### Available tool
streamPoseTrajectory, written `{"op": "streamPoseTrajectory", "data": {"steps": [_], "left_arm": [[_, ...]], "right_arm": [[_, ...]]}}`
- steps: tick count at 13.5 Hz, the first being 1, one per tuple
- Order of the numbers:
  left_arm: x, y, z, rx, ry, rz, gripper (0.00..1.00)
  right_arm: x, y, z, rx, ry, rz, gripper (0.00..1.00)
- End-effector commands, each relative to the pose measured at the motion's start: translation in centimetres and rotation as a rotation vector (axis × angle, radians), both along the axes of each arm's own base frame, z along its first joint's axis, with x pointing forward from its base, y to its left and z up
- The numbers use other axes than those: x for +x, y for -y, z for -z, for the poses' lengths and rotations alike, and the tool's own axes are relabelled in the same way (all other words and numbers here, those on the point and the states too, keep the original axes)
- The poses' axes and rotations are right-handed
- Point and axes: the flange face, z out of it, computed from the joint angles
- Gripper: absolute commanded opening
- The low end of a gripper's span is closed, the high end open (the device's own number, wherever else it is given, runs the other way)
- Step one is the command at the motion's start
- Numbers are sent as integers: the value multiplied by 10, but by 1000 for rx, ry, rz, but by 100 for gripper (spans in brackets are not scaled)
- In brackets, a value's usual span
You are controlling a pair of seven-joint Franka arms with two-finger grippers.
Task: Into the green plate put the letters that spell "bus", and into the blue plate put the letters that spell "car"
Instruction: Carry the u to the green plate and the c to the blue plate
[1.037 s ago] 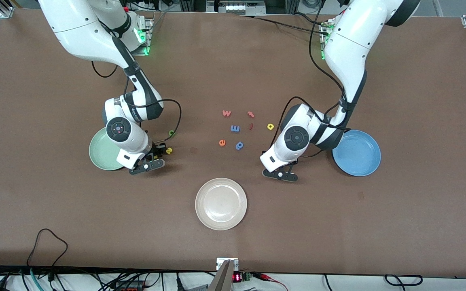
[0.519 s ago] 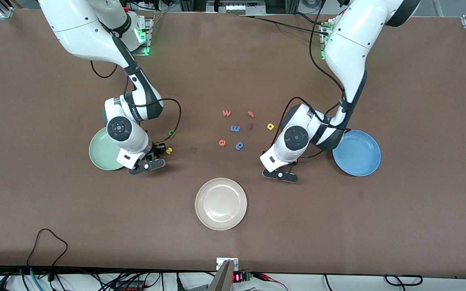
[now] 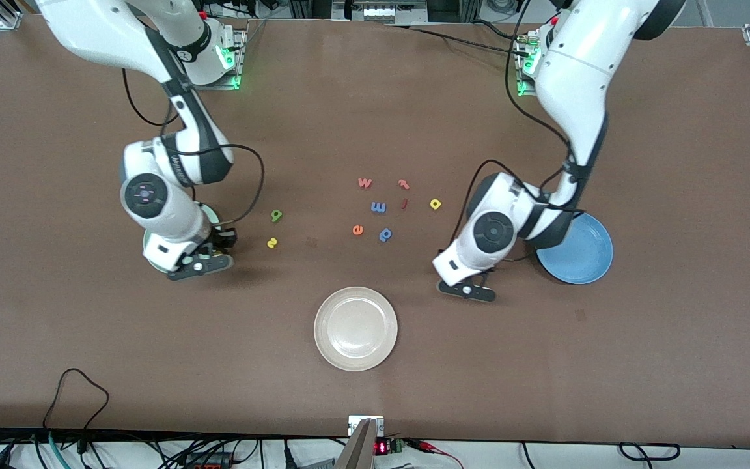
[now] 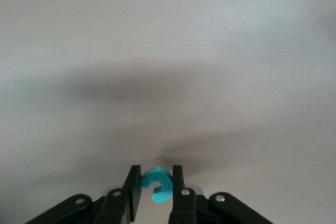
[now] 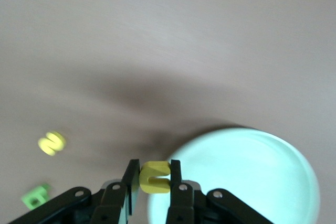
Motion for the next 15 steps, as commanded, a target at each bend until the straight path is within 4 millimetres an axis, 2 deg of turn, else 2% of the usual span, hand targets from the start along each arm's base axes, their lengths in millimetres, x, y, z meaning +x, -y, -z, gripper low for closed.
{"op": "streamPoseTrajectory", "data": {"steps": [1, 2, 3, 4, 5, 6, 7, 8, 9, 10, 11, 12, 13, 14, 15], "left_arm": [[10, -96, -67, 35, -97, -5, 10], [11, -135, -69, 33, -137, -12, 10], [10, -168, -61, 25, -165, -9, 10], [6, -195, -51, 18, -189, -18, 10], [1, -210, -39, 19, -211, -36, 10], [-6, -218, -27, 18, -220, -46, 10], [-14, -236, -13, 13, -210, -70, 10], [-21, -246, 4, 6, -186, -85, 10], [-34, -248, 29, -1, -136, -91, 17], [-37, -251, 33, -3, -131, -101, 30], [-35, -252, 29, -3, -130, -106, 62], [-32, -250, 14, -4, -114, -99, 77], [-31, -242, 1, -4, -108, -82, 80], [-30, -223, -11, -15, -104, -50, 83], [-31, -204, -14, -29, -103, -23, 85]], "right_arm": [[-14, 51, 15, -12, -55, 3, 13], [-15, 66, 20, -18, -65, 19, 21], [-18, 76, 28, -30, -76, 22, 35], [-18, 85, 31, -33, -74, 30, 64], [-20, 87, 34, -33, -76, 31, 70], [-20, 85, 33, -34, -76, 28, 70], [-19, 81, 30, -33, -69, 26, 70], [-19, 70, 27, -29, -62, 22, 70], [-21, 28, 23, -8, -42, 23, 69], [-25, 3, 22, -9, -26, 60, 66], [-27, -21, 22, -6, -9, 75, 59], [-31, -40, 24, -3, 1, 92, 55], [-34, -59, 29, -2, 7, 101, 50], [-36, -78, 32, -1, 12, 109, 50], [-35, -93, 33, 2, 21, 131, 48]]}}
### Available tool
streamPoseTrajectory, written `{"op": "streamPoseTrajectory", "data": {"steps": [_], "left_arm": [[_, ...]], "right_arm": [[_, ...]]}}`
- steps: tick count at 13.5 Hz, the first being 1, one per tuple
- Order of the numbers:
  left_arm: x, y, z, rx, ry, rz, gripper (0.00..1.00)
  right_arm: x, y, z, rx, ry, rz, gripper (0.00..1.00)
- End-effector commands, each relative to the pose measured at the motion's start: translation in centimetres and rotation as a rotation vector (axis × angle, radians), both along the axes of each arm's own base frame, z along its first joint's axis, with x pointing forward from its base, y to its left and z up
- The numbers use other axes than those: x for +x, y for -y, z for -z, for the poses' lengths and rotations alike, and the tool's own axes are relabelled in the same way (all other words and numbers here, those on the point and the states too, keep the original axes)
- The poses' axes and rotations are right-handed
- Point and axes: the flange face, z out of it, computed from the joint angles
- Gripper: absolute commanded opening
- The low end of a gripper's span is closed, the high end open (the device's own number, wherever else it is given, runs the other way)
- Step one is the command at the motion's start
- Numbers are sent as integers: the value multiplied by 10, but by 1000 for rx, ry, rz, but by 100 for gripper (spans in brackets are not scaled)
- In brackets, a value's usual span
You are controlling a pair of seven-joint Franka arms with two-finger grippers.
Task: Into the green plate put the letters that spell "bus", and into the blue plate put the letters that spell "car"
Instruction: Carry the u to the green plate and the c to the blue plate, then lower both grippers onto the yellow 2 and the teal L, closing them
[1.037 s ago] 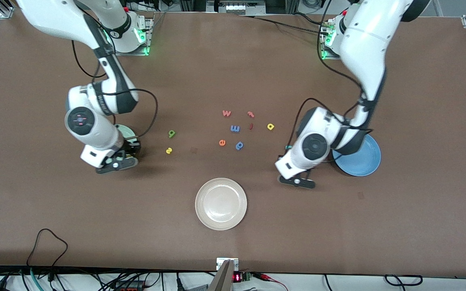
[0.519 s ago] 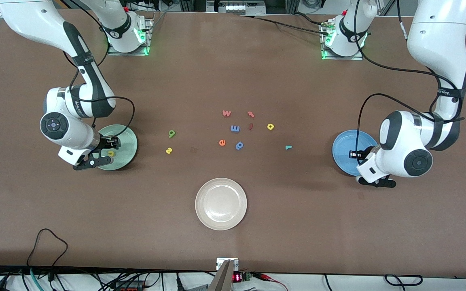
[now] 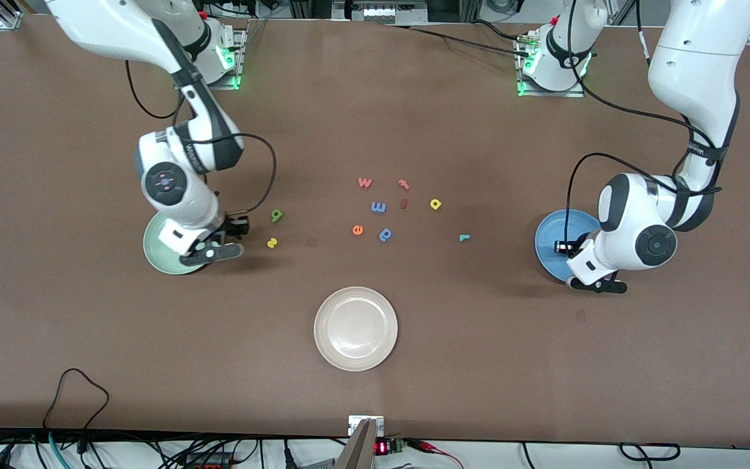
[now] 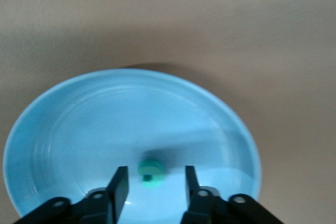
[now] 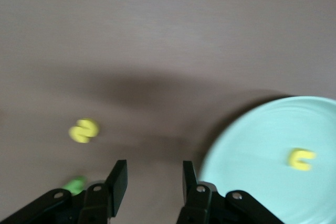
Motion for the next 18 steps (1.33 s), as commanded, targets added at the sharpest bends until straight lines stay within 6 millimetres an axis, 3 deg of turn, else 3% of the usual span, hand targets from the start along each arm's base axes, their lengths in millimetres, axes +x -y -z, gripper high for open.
{"op": "streamPoseTrajectory", "data": {"steps": [1, 2, 5, 8, 10, 13, 18], "left_arm": [[-5, 44, -30, -23, 21, 72, 85], [-2, 75, -34, -44, 34, 100, 82], [-7, 139, -16, -65, 43, 130, 77], [-28, 191, 9, -52, 26, 129, 74], [-42, 222, 14, -30, 27, 62, 71], [-49, 234, 19, -18, 28, 87, 71], [-47, 232, 39, -26, 37, 53, 66]], "right_arm": [[6, -31, 8, 2, 19, 51, 48], [6, -37, 15, 1, 15, 60, 48], [7, -47, 34, 31, 49, 54, 48], [7, -49, 47, 35, 50, 49, 48], [7, -49, 52, 34, 47, 49, 48], [9, -59, 53, 40, 54, 38, 48], [5, -60, 63, 37, 38, 36, 48]]}}
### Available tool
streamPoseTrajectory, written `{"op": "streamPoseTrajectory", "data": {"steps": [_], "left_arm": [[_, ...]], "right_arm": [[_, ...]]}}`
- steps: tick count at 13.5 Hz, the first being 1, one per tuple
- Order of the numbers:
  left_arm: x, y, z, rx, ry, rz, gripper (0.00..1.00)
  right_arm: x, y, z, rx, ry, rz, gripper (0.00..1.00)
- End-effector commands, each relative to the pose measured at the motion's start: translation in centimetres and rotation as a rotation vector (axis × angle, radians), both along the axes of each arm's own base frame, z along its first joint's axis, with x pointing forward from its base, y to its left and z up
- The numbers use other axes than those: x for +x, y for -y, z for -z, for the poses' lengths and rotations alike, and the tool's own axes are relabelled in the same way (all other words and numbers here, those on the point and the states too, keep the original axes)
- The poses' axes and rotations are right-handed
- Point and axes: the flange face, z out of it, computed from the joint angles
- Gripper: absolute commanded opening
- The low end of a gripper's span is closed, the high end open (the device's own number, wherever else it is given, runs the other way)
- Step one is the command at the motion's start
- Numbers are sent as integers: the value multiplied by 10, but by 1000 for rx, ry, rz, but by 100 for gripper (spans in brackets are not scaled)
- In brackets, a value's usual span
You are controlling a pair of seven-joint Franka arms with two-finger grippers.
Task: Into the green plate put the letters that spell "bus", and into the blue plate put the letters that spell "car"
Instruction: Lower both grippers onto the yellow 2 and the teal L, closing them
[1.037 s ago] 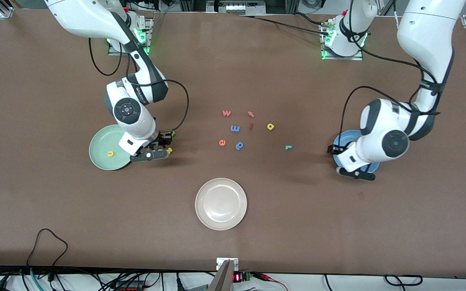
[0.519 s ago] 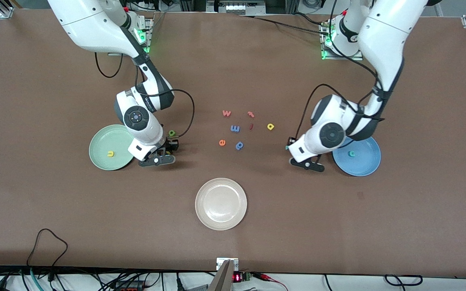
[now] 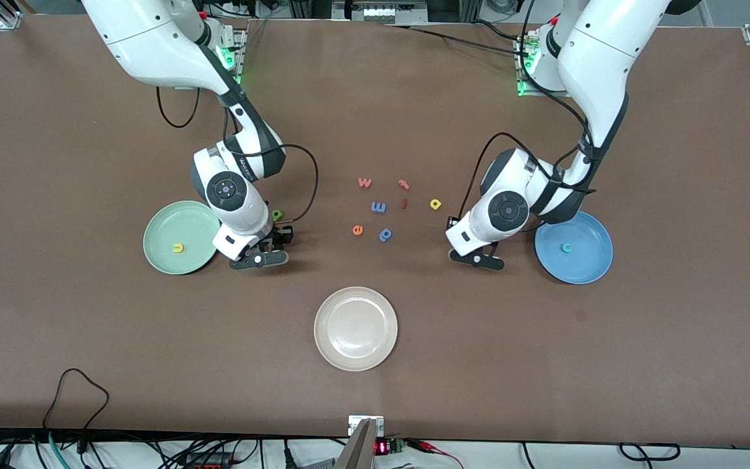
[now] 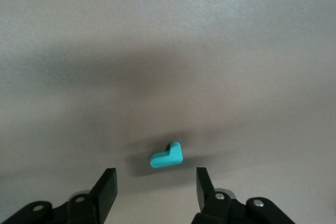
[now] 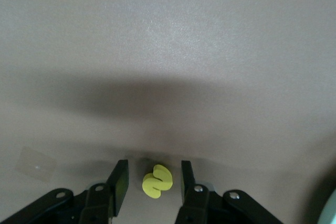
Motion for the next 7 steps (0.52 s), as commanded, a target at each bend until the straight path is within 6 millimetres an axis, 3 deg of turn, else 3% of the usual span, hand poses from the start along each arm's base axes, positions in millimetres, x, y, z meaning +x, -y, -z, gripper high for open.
{"op": "streamPoseTrajectory", "data": {"steps": [1, 5, 7], "left_arm": [[8, 0, 12, -2, 17, -45, 66], [9, -1, 14, 0, 16, -91, 64], [9, 1, 13, 5, 17, -120, 56]], "right_arm": [[2, -3, 5, 2, 1, 8, 48], [-1, -2, 8, -5, -11, 8, 48], [-3, -2, 9, -8, -17, 6, 48]]}}
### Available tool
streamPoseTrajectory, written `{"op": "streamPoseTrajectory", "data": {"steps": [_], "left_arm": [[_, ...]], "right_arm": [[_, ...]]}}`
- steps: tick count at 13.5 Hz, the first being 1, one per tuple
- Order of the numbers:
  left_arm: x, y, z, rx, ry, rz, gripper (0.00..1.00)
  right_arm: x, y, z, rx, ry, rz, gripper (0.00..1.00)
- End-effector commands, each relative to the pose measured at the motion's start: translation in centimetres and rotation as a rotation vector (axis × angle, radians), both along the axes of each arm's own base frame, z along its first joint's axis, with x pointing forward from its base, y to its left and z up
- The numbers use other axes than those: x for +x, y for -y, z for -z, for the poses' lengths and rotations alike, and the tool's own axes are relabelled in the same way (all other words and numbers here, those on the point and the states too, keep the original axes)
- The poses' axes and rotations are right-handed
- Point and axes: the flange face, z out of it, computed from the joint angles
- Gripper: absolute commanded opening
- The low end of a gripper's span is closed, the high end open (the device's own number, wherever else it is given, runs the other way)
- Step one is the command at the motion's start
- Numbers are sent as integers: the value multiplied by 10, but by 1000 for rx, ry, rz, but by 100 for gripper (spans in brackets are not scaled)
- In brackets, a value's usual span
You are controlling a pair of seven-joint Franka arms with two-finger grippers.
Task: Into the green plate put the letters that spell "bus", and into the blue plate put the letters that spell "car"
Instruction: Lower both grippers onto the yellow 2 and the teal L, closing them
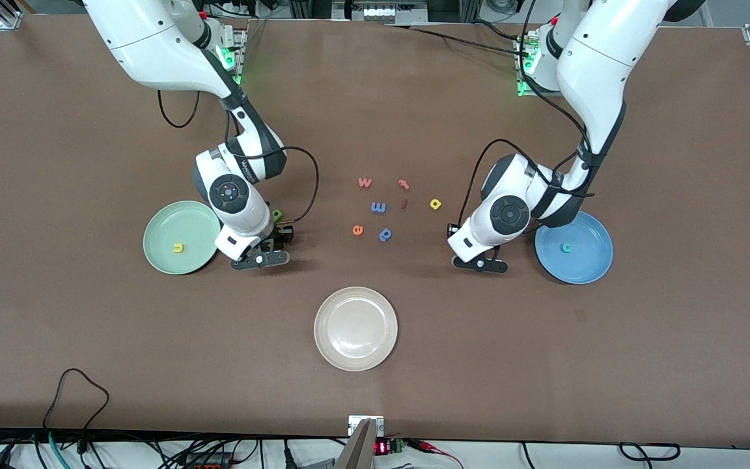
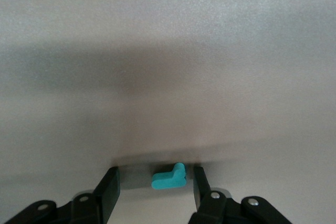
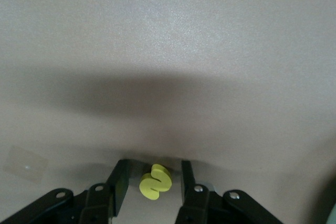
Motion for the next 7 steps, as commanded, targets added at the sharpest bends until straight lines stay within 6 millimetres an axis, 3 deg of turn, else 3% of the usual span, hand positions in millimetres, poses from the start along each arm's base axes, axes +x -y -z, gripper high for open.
{"op": "streamPoseTrajectory", "data": {"steps": [1, 3, 7], "left_arm": [[4, 3, 4, 1, 3, -34, 48], [6, 1, 3, 4, 8, -31, 36], [7, 0, -1, 4, 12, -24, 21]], "right_arm": [[-2, -3, 2, -3, -6, 6, 48], [-1, -2, 2, -3, -6, 7, 46], [-1, -2, 2, -3, -6, 7, 22]]}}
